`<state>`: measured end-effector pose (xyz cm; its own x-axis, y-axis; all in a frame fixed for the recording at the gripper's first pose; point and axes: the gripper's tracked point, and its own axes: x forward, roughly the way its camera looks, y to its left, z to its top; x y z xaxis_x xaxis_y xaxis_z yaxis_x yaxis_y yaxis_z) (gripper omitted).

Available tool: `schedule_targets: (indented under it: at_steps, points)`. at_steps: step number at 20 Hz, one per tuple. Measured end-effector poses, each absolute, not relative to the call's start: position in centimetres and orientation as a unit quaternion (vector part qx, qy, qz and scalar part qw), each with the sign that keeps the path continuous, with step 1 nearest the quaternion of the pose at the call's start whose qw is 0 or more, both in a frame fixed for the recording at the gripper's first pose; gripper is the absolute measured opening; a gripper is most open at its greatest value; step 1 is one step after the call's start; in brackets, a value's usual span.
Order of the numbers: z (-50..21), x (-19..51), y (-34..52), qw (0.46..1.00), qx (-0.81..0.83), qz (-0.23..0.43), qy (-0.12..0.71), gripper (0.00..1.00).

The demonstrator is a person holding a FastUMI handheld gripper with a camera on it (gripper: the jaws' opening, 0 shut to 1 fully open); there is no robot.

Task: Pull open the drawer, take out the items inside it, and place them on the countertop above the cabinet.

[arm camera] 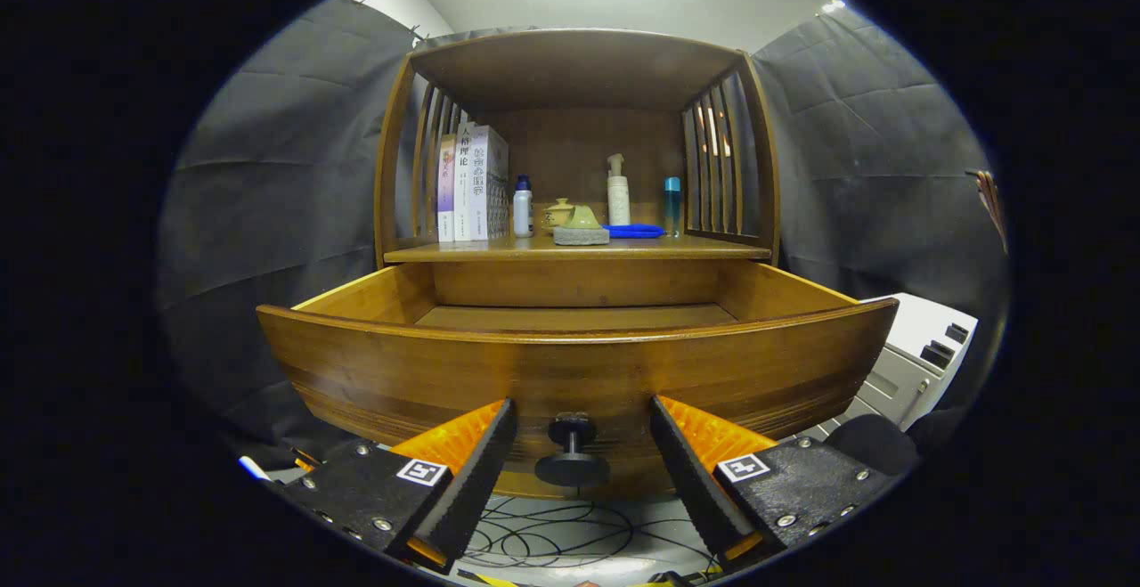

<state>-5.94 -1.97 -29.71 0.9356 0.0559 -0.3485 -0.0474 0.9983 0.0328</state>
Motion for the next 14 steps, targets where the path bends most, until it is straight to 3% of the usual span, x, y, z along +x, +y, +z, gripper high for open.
schedule_targets:
  at_steps: [14]
  points:
    - [-29.6,0.4,-1.1,0.986,0.018,0.024,0.166,0.95]
